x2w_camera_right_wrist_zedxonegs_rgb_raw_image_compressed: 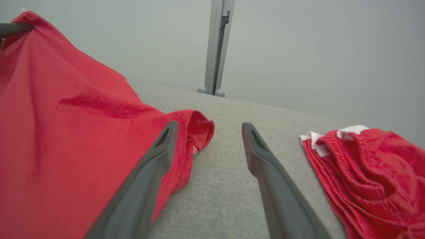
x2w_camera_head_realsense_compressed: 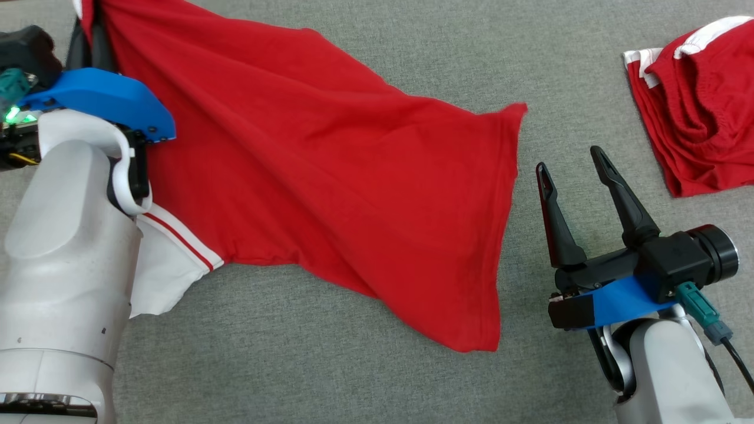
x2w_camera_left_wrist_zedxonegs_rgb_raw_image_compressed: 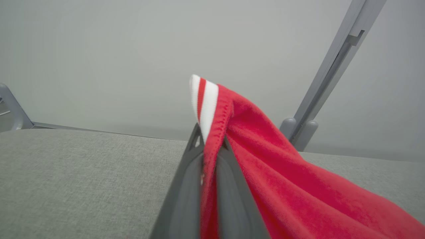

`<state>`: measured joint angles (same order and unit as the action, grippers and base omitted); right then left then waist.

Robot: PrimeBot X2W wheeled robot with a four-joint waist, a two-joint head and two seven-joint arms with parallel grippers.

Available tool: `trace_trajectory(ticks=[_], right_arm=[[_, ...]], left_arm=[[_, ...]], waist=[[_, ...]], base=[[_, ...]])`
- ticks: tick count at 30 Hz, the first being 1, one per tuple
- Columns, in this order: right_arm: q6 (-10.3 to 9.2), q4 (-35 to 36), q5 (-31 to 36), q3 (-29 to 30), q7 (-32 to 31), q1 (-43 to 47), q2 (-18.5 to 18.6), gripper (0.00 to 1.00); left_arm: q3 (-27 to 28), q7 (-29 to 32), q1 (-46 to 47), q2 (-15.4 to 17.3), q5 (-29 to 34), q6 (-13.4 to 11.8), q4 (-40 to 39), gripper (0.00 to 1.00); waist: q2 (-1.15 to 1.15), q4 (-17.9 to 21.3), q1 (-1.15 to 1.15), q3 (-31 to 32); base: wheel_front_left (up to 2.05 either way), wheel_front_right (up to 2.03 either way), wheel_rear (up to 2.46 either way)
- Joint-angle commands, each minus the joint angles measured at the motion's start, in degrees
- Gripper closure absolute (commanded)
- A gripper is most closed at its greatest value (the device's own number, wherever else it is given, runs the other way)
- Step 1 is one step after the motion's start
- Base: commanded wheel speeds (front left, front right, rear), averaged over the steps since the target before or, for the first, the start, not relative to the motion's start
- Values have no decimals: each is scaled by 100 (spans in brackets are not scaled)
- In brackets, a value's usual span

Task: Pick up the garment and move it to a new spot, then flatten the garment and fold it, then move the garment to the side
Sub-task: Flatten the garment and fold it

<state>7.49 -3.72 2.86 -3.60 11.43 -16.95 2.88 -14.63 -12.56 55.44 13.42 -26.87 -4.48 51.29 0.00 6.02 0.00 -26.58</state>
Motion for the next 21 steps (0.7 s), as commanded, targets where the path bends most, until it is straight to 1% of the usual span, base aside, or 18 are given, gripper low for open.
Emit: trace_trajectory(ticks=[1, 3, 4, 5, 6, 13, 14, 15, 16, 18, 19, 21], right_arm=[[1, -23, -25, 19, 43, -92, 2, 0], [1, -39, -35, 28, 57, -88, 2, 0], [1, -49, -37, 35, 66, -87, 2, 0], [1, -60, -39, 44, 74, -87, 2, 0], [1, -66, -37, 57, 74, -78, 2, 0], [1, -173, -60, 133, 77, 62, 2, 0], [1, -190, -70, 143, 68, 74, 2, 0], [1, -289, -92, 210, -24, 129, 3, 0], [0, -338, -81, 249, -99, 128, 4, 0], [0, -541, -36, 367, -449, 83, 5, 0], [0, -541, -36, 367, -449, 83, 5, 0], [1, -728, 11, 423, -703, -32, 1, 0]], left_arm=[[104, -85, 103, 37, -84, -16, 98, 100], [167, -135, 127, 56, -128, 28, 196, 100], [175, -155, 141, 72, -132, 50, 231, 84], [170, -176, 140, 70, -143, 107, 266, 21], [165, -183, 135, 57, -162, 158, 287, 0], [92, -244, -48, 17, -165, 573, 122, 0], [88, -253, -104, 24, -155, 614, 54, 0], [107, -263, -378, -4, -160, 711, -237, 0], [117, -263, -498, -20, -152, 736, -376, 0], [166, -266, -990, -56, -107, 742, -878, 0], [166, -266, -990, -56, -107, 742, -878, 0], [179, -267, -1360, -93, -57, 726, -1241, 0]], waist=[[0, 5, 0, -10], [0, 4, 0, -14], [0, 0, 0, -12], [0, -9, 0, -7], [0, -26, 0, 6], [0, -221, 0, 204], [0, -250, 0, 247], [0, -352, 0, 395], [0, -390, 0, 443], [0, -498, 0, 591], [0, -498, 0, 591], [0, -575, 0, 674]], base=[[0, 0, 0], [0, 0, 0], [0, 0, 0], [0, 0, 0], [0, 0, 0], [0, 0, 0], [0, 0, 0], [0, 0, 0], [0, 0, 0], [0, 0, 0], [0, 0, 0], [0, 0, 0]])
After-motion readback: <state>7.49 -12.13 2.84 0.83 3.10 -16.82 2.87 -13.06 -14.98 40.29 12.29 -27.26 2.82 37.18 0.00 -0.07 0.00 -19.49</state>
